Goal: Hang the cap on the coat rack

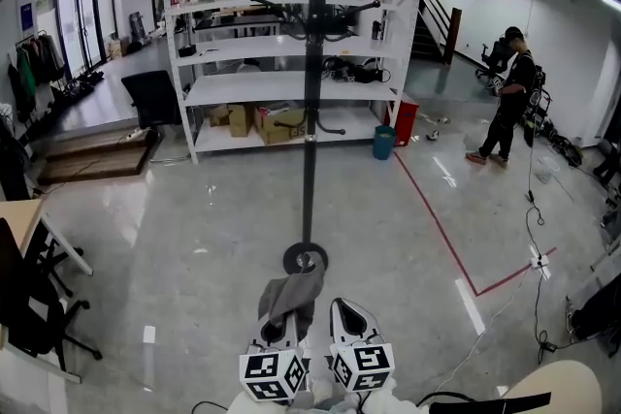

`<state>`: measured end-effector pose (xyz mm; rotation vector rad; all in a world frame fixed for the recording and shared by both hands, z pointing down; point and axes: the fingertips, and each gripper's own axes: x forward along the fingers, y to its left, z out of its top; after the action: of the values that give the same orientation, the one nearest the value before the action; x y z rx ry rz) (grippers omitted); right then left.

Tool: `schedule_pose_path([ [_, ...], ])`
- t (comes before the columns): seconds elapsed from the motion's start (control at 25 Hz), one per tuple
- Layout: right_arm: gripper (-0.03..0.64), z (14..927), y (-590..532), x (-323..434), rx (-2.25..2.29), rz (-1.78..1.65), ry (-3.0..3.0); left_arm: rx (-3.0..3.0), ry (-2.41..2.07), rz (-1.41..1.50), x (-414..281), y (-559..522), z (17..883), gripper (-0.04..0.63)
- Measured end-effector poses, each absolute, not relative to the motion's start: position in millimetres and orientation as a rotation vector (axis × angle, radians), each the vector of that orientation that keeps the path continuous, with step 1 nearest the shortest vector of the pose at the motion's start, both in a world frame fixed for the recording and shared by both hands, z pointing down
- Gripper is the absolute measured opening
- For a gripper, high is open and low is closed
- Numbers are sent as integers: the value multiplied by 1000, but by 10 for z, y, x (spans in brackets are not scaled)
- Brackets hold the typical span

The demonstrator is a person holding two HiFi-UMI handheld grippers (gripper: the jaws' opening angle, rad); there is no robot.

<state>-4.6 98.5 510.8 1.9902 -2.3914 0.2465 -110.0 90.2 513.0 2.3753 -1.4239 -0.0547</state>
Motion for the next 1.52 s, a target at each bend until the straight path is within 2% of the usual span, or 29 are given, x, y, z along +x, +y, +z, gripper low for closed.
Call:
schedule_pose_path([
  [1.52,11,5211,-317,828,1973,286,-2377,2360,-1441,-45,-280,-456,5177,14],
])
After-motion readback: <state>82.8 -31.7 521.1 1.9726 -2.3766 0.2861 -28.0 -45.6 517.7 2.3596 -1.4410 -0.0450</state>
